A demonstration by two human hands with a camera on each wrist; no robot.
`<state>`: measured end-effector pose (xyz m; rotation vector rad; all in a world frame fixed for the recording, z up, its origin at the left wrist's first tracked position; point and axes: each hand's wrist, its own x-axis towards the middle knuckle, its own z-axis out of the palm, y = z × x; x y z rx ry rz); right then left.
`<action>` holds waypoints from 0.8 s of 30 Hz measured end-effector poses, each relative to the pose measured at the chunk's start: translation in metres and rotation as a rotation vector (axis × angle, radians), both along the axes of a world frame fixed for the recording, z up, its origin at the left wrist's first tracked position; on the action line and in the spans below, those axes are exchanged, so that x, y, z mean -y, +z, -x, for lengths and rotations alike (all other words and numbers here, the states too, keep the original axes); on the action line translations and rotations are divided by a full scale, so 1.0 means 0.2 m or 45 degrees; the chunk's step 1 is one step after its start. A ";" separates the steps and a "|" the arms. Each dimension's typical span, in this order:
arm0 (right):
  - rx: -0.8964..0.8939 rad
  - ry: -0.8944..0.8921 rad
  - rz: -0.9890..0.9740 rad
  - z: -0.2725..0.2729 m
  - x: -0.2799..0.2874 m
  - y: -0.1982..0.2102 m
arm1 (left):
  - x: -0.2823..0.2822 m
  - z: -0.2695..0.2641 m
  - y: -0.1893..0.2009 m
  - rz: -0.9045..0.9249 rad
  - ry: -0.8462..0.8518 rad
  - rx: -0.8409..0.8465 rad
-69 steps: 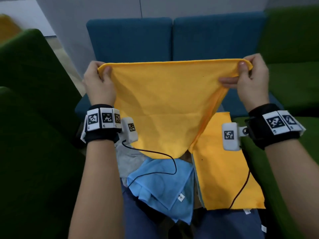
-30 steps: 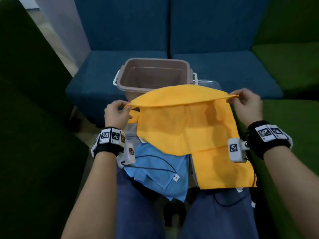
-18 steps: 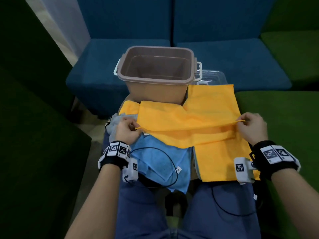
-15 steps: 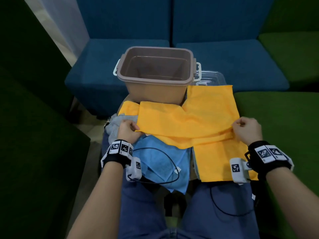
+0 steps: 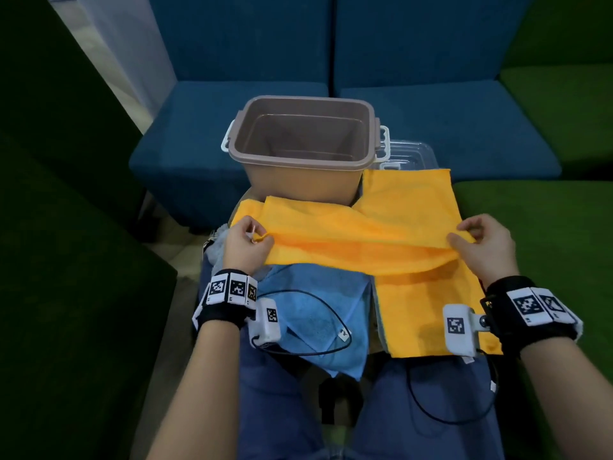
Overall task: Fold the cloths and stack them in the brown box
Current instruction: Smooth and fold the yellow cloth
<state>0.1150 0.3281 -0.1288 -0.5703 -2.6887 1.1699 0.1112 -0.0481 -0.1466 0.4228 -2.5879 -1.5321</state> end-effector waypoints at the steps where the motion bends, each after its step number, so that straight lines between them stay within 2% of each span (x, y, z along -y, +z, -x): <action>1: 0.040 0.000 -0.042 -0.01 0.00 -0.01 | 0.02 -0.01 -0.01 0.077 -0.041 0.057; 5: 0.297 0.071 -0.304 -0.03 0.01 -0.05 | 0.09 -0.07 -0.08 0.183 -0.189 0.287; 8: 0.246 0.033 -0.382 -0.05 0.01 -0.03 | 0.11 -0.11 -0.07 0.125 -0.133 0.216; 12: 0.165 -0.016 -0.374 -0.05 -0.02 0.03 | 0.14 -0.14 -0.02 0.139 -0.193 0.195; 19: 0.392 0.015 -0.321 -0.08 -0.04 -0.04 | 0.13 -0.17 -0.08 0.306 -0.351 0.339; 24: 0.381 -0.008 -0.256 -0.08 -0.06 -0.03 | 0.13 -0.17 -0.06 0.329 -0.375 0.325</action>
